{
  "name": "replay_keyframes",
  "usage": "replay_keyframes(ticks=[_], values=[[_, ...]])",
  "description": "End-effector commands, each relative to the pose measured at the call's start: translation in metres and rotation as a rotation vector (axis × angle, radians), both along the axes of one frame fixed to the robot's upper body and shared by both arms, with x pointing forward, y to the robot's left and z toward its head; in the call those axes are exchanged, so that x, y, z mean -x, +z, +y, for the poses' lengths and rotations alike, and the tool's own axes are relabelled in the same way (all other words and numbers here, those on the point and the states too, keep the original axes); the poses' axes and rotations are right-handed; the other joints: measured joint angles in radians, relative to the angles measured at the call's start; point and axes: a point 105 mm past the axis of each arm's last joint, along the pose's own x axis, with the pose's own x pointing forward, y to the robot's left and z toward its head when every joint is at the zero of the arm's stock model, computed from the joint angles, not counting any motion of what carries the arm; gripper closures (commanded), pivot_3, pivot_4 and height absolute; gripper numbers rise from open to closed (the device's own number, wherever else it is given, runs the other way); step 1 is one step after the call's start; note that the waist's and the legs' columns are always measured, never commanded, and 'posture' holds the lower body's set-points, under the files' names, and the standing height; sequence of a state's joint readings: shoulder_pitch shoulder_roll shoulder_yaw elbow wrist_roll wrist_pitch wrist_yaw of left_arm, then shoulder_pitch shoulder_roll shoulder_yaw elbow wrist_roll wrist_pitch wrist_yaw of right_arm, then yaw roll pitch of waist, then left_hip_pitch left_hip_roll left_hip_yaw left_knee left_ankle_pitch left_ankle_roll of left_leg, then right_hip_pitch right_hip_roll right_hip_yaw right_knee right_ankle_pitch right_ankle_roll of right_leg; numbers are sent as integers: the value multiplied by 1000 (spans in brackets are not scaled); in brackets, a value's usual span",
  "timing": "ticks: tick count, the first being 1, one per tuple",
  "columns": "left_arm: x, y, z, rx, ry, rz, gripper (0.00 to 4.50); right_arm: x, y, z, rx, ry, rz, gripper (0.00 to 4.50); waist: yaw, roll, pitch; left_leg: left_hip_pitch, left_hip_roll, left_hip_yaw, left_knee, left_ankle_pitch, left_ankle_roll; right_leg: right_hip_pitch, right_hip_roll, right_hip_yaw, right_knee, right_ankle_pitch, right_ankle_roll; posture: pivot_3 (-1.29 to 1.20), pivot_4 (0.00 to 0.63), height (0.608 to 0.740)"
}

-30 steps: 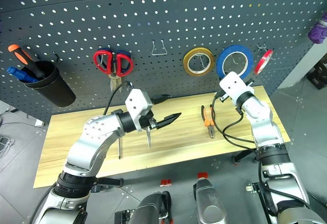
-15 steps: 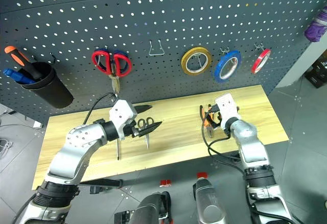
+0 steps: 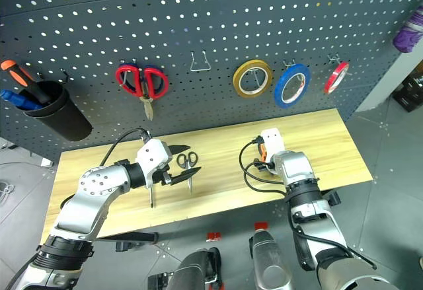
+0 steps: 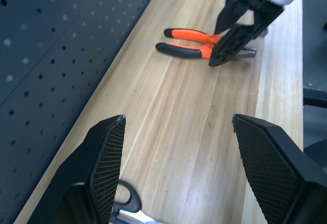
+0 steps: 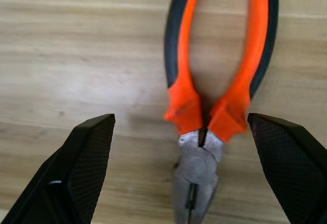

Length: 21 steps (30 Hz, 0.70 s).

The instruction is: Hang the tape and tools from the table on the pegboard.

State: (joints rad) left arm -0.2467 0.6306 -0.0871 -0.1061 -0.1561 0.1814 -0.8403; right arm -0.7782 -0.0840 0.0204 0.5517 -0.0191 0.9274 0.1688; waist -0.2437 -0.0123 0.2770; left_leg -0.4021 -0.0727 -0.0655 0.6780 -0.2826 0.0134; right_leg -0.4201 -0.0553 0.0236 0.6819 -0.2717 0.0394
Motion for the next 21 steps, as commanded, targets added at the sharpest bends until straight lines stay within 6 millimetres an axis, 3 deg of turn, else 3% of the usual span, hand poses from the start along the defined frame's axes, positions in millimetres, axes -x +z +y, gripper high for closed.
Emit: replay_keyframes(ticks=[1, 12, 15, 19, 21], values=[[2, 3, -3, 2, -17, -23, 970, -12, 6, 9, 2, 2, -60, 52, -10, 0, 0, 0, 0, 0, 0, 0, 0, 0, 0, 0, 0, 0, 0, -333, 239, 740], [2, 3, -3, 14, -8, -19, 970, -23, -10, 10, 44, -22, -43, 52, -33, 0, -2, 0, 0, 1, 0, 0, -1, 0, 0, 0, 0, 0, 0, -317, 231, 740], [1, 3, 1, 23, 6, -21, 970, -21, -15, 8, 41, -34, -12, 624, -33, 0, -4, 0, 0, 1, 0, 1, -2, 0, 0, 0, 0, 0, 0, -317, 231, 740], [3, 3, 8, 49, 47, -27, 970, -26, -6, 15, 17, 7, -67, 1878, -33, 0, -7, 0, 0, 1, 0, 1, -2, 0, 0, 0, 0, 0, 0, -311, 235, 740], [5, 5, 12, 65, 69, -35, 970, -29, 7, 25, -24, 58, -133, 1915, -33, 0, -7, 0, 0, 1, 0, 1, -2, 0, 0, 0, 0, 0, 0, -309, 236, 740]])
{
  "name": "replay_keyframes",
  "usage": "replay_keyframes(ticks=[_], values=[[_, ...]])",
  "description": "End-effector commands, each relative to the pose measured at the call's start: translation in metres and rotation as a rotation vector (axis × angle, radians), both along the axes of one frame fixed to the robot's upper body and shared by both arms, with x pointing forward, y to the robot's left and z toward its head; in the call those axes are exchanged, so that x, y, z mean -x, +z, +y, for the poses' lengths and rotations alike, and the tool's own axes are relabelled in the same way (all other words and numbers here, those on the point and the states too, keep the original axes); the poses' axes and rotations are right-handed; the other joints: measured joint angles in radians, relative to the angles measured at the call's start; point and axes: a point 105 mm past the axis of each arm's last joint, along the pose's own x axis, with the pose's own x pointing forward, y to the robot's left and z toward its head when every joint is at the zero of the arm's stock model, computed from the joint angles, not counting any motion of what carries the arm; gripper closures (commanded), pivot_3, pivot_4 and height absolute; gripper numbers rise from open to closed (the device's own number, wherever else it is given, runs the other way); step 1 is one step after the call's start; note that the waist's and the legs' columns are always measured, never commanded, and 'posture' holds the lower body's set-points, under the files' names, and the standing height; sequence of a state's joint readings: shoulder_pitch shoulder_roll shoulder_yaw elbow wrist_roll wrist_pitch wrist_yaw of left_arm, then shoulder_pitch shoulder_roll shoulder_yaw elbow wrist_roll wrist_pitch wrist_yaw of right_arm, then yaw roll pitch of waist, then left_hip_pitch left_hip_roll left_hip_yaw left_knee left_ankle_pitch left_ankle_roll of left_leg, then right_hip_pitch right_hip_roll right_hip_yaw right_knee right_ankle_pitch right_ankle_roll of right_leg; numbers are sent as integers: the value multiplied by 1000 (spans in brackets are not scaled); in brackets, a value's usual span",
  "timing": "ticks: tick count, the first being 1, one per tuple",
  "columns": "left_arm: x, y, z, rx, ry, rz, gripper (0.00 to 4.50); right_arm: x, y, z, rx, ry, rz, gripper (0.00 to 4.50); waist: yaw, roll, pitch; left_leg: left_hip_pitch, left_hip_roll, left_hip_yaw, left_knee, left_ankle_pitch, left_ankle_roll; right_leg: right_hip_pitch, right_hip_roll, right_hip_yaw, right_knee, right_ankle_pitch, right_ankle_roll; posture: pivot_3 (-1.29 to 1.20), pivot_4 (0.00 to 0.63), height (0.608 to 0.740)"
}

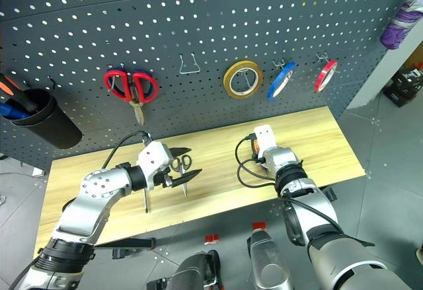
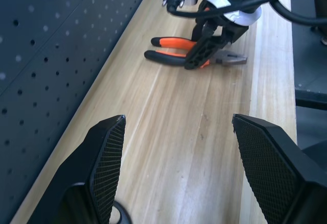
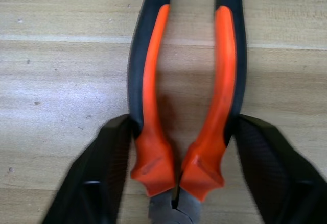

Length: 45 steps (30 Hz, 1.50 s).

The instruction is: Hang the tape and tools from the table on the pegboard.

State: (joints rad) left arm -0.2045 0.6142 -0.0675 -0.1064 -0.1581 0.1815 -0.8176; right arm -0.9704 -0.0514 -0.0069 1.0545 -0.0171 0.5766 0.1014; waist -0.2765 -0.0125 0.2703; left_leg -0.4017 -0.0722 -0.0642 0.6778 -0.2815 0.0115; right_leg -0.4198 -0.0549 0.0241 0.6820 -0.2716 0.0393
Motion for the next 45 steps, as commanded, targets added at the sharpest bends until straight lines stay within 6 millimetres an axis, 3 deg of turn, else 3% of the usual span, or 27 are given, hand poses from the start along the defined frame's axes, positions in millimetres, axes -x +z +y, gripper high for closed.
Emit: replay_keyframes(ticks=[1, 4, 11, 15, 19, 25, 32, 39, 45], values=[[2, 16, 8, 55, 45, -61, 970, -4, 23, 18, -61, 93, -110, 1915, 0, 0, 0, 0, 0, 0, 0, 0, 0, 0, 0, 0, 0, 0, 0, -303, 240, 740], [2, 26, 17, 103, 118, -98, 970, 4, 48, 25, -62, 166, -238, 1915, 3, 0, 0, -1, 0, 0, 0, -1, 1, -1, 0, 0, 0, 0, 0, -297, 244, 740], [17, 47, 41, 257, 330, -151, 970, 69, 139, 55, -137, 325, -684, 1915, 21, 0, 0, -3, 1, -1, 0, -2, 2, -3, 1, 0, 0, 0, 0, -286, 264, 740], [25, 59, 43, 295, 368, -174, 970, 89, 182, 72, -198, 395, -873, 1915, 37, 0, 1, -2, 1, -1, 0, -2, 2, -2, 1, 0, 0, 0, 0, -279, 271, 740], [25, 81, 36, 355, 374, -210, 970, 91, 235, 93, -324, 450, -1059, 1915, 57, -1, 1, -2, 1, 0, 1, -2, 2, -2, 1, 0, 0, 0, 0, -263, 280, 740], [20, 104, 31, 384, 394, -217, 970, 77, 305, 121, -400, 458, -1297, 1915, 64, -1, 2, -1, 1, -1, 0, -1, 2, -2, 1, -2, 0, 0, 0, -234, 288, 740], [13, 112, 19, 415, 395, -184, 970, 55, 325, 137, -377, 455, -1412, 1915, 72, -3, 5, -1, 1, 0, 0, 0, 0, -2, 1, -2, -1, 1, -1, -206, 298, 740], [7, 112, 14, 408, 396, -184, 970, 33, 317, 139, -291, 453, -1445, 1915, 80, -3, 6, -1, 2, 0, 0, 1, -1, -2, 1, -2, 0, 1, -1, -198, 299, 740], [1, 116, 9, 416, 390, -201, 970, 15, 298, 126, -124, 399, -1480, 1915, 87, -4, 7, -1, 2, 0, 0, 1, -2, -2, 0, -2, -1, 1, -1, -170, 298, 740]])
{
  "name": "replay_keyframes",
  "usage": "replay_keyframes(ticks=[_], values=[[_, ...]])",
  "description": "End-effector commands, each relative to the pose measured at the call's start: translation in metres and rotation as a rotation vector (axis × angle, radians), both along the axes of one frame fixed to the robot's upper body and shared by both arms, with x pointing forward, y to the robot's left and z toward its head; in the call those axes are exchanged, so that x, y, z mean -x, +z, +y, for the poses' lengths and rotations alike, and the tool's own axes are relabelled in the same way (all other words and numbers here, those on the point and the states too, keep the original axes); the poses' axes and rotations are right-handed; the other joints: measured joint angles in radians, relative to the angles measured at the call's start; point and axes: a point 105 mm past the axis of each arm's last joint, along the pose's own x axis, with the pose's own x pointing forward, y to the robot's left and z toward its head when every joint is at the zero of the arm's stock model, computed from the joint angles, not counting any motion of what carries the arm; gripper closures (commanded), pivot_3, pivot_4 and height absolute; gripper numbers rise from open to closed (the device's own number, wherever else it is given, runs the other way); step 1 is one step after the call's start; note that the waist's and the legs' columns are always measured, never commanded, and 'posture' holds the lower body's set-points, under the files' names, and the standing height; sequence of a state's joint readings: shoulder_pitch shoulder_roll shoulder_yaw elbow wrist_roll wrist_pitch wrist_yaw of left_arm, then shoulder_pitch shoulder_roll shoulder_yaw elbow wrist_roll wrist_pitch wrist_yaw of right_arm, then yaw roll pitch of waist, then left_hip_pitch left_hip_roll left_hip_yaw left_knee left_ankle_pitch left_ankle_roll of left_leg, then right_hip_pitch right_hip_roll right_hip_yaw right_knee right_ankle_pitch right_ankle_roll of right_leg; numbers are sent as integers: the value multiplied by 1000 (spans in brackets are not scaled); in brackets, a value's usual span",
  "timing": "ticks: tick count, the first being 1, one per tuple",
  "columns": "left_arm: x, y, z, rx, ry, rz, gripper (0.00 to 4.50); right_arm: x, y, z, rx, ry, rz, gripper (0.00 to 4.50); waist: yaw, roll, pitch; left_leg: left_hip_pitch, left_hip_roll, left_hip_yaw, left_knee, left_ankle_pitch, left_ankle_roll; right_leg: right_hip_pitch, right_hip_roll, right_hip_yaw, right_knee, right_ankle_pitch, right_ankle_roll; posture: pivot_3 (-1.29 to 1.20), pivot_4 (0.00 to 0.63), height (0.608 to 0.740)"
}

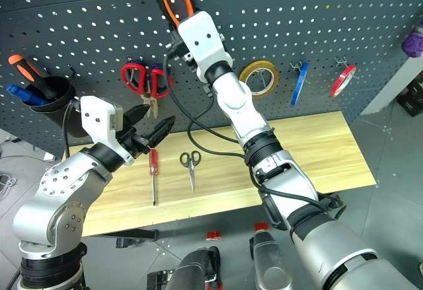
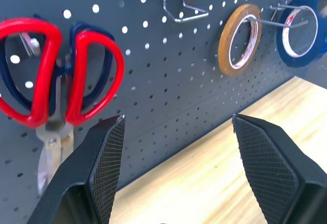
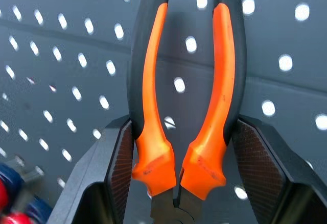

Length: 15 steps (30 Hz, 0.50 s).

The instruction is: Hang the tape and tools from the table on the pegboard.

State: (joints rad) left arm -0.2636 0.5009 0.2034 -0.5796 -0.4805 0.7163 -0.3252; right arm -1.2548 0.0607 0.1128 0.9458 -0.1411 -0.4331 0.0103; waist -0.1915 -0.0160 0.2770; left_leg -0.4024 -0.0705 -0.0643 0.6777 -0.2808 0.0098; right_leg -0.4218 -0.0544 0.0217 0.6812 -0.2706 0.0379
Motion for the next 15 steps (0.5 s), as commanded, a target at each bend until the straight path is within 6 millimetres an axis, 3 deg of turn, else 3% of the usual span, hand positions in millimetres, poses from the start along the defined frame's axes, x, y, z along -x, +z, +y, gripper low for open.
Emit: replay_keyframes(ticks=[1, 7, 15], values=[[-2, 11, -4, 4, 4, -52, 970, 4, 21, -4, -10, -35, -117, 1915, 4, -1, 1, 0, 0, 0, 0, 0, 0, 0, 0, 0, 0, 0, 0, -169, 300, 740], [-5, 10, -6, 11, 9, -54, 970, -7, 6, -12, -8, -71, -59, 1916, 9, -1, 2, 0, 1, 0, 0, 0, 0, 0, 0, 0, 0, 0, 0, -168, 310, 740], [-7, 2, -4, 16, 31, -39, 970, -23, -47, -23, -16, -104, 162, 1916, 29, -1, 5, 1, 1, 0, 0, 1, -1, 1, 0, -1, 1, 2, -3, -172, 303, 740]])
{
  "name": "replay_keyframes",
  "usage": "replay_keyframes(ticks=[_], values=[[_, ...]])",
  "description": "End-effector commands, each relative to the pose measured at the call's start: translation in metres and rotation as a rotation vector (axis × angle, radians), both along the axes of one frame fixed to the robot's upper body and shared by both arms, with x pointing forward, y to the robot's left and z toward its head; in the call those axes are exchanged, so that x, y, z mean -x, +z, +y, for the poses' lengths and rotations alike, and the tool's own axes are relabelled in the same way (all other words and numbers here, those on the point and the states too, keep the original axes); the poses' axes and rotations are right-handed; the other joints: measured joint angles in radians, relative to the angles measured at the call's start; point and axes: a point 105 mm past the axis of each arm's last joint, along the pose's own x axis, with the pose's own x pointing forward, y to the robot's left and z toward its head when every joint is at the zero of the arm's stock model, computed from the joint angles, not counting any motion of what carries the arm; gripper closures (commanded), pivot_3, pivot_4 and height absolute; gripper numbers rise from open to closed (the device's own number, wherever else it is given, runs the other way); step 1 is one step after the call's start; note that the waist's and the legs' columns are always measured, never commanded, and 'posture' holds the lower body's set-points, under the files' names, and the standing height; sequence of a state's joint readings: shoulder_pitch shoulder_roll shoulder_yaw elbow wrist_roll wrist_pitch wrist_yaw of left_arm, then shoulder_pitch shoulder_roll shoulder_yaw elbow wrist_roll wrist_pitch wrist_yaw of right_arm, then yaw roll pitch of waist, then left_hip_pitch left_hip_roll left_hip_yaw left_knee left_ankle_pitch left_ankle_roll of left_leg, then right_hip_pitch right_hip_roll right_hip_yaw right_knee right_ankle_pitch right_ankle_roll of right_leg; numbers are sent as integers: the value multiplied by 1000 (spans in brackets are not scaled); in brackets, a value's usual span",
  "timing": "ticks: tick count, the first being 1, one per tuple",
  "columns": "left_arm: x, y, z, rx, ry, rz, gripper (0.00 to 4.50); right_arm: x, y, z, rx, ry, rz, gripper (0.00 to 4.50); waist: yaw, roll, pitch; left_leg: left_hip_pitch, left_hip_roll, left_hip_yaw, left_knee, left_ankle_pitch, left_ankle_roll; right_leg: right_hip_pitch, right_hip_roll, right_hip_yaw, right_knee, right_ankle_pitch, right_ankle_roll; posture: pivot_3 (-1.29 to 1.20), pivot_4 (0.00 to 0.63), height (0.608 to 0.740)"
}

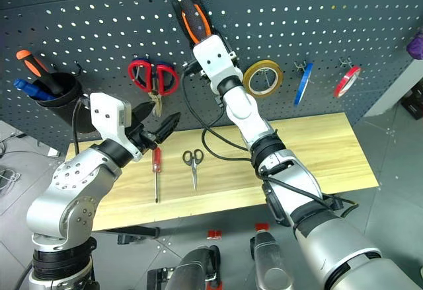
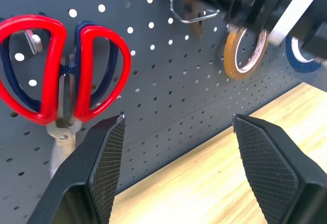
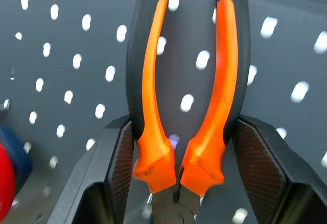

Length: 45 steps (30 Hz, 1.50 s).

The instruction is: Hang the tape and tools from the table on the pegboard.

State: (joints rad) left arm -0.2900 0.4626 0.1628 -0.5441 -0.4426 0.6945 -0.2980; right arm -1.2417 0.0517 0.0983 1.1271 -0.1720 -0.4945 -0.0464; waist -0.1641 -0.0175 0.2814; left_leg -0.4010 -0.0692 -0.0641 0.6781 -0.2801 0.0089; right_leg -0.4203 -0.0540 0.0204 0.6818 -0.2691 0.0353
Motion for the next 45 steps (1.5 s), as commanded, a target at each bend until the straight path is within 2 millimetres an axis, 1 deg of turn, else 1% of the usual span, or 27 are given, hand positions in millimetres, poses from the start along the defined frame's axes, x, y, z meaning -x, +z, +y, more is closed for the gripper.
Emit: replay_keyframes(ticks=[1, 4, 7, 9, 11, 12, 13, 14, 15, 18, 19, 21, 22, 23, 25, 26, 27, 29, 31, 33, 35, 40, 42, 45], values=[[0, 3, 4, -1, 28, -33, 970, -6, -9, -10, -50, -25, 73, 1916, 2, 0, 0, 0, 0, 0, 0, 0, 0, 0, 0, 0, 0, 0, -1, -174, 300, 740], [-3, -3, 8, -4, 57, -23, 970, -8, -15, -12, -59, -21, 112, 1916, 3, 0, 0, 1, 0, 0, 0, 0, -1, 1, 0, -1, 0, 1, -1, -183, 295, 740], [-8, -15, 12, 16, 102, 23, 970, -8, -30, -12, -43, 7, 183, 1916, 3, 0, 0, 1, 1, 0, 0, 1, -1, 1, 0, -1, 0, 1, -1, -195, 288, 740], [-9, -21, 12, 15, 109, 43, 970, -9, -36, -15, -45, 4, 213, 1210, 3, -1, -1, 1, 1, 0, 0, 1, -1, 1, 0, -1, 0, 1, -1, -200, 285, 740], [-10, -30, 15, 17, 132, 70, 970, -5, -41, -19, -48, 25, 234, 701, 3, -1, -1, 1, 1, 0, 0, 1, -1, 1, 0, -2, 0, 1, -1, -211, 283, 740], [-11, -35, 17, 26, 145, 87, 636, -2, -44, -20, -43, 35, 241, 376, 3, -1, -1, 1, 1, 0, 0, 1, -1, 1, 0, -2, 0, 1, -1, -211, 283, 740], [-11, -39, 19, 32, 160, 102, 418, 0, -46, -22, -37, 40, 248, 17, 3, -1, -1, 0, 1, 0, 0, 1, -1, 0, 0, -2, 0, 1, -2, -225, 283, 740], [-12, -44, 21, 33, 174, 117, 128, 2, -48, -25, -32, 44, 261, 0, 3, -1, 0, -1, 1, 0, 0, 1, -1, -1, 0, -2, 0, 1, -2, -225, 283, 740], [-13, -48, 23, 36, 191, 132, 18, 4, -50, -27, -27, 49, 273, 0, 3, -1, 0, -1, 1, 0, 0, 1, -1, -1, 0, -2, 0, 1, -2, -225, 283, 740], [-18, -58, 25, 27, 241, 165, 18, 14, -55, -32, -15, 87, 324, 0, 0, -1, 0, -2, 1, 0, 0, 0, -1, -2, 0, -2, -1, 1, -1, -240, 287, 740], [-20, -66, 25, 17, 257, 202, 18, 20, -59, -31, 1, 123, 350, 0, 0, -1, 0, -2, 1, 0, 0, 0, -1, -2, 0, -2, -1, 1, -1, -240, 287, 740], [-23, -92, 26, -20, 322, 344, 18, 39, -68, -25, 36, 235, 411, 0, 2, -1, 0, -1, 2, 0, 0, 0, 0, -1, 1, -3, -1, 1, -1, -241, 294, 740], [-23, -101, 27, -33, 344, 394, 18, 46, -70, -23, 46, 273, 432, 0, 1, -1, 0, -1, 3, 0, -1, -2, 3, -1, 1, -3, -1, 1, -1, -243, 295, 740], [-24, -106, 24, -33, 340, 422, 18, 58, -74, -19, 76, 332, 460, 0, 1, -1, 0, -1, 3, 0, -1, -2, 3, 0, 2, -3, -1, 1, -1, -244, 299, 740], [-25, -122, 16, -67, 323, 480, 18, 90, -85, -11, 141, 491, 530, 0, 1, -2, 1, -1, 3, 0, -1, -2, 3, -1, 2, -3, -1, 1, -1, -252, 305, 740], [-26, -129, 12, -63, 323, 512, 18, 108, -91, -8, 191, 570, 557, 0, 1, -2, 1, -1, 4, 0, -1, -2, 3, -1, 2, -3, -1, 1, -1, -255, 306, 740], [-27, -135, 10, -54, 328, 538, 18, 122, -95, -7, 228, 623, 578, 0, 2, -2, 2, -1, 4, 0, -1, -2, 3, -1, 3, -3, -1, 1, -1, -261, 309, 740], [-30, -147, 6, -26, 342, 586, 18, 144, -101, -7, 274, 700, 623, 0, 4, -3, 3, -1, 4, 0, 0, -2, 3, -1, 2, -3, -1, 1, -1, -264, 313, 740], [-33, -159, 4, -9, 366, 635, 18, 158, -105, -7, 280, 736, 667, 0, 6, -4, 3, -1, 4, 0, 0, -2, 3, 0, 2, -3, -1, 1, -1, -268, 314, 740], [-35, -172, 2, 3, 388, 688, 18, 166, -109, -7, 279, 745, 698, 0, 8, -6, 4, -1, 5, -1, 0, -2, 3, 0, 3, -4, -1, 1, -1, -274, 316, 740], [-37, -180, 0, 20, 400, 725, 18, 168, -110, -8, 275, 736, 714, 0, 9, -6, 5, -1, 5, -1, -1, -2, 3, -1, 3, -4, -2, 1, -1, -273, 316, 740], [-47, -194, -2, 56, 436, 786, 18, 163, -107, -9, 242, 715, 739, 0, 16, -8, 5, -1, 5, 0, 0, -2, 3, -1, 3, -4, -2, 1, -1, -283, 316, 740], [-50, -199, -3, 41, 444, 803, 18, 162, -106, -11, 225, 717, 757, 0, 21, -8, 5, -1, 5, 0, 0, -2, 3, -1, 2, -4, -2, 1, -1, -285, 316, 740], [-51, -212, -3, -9, 466, 851, 18, 160, -108, -17, 188, 725, 824, 0, 22, -8, 5, -1, 5, 0, 0, -2, 3, 0, 2, -4, -2, 1, -1, -292, 315, 740]])
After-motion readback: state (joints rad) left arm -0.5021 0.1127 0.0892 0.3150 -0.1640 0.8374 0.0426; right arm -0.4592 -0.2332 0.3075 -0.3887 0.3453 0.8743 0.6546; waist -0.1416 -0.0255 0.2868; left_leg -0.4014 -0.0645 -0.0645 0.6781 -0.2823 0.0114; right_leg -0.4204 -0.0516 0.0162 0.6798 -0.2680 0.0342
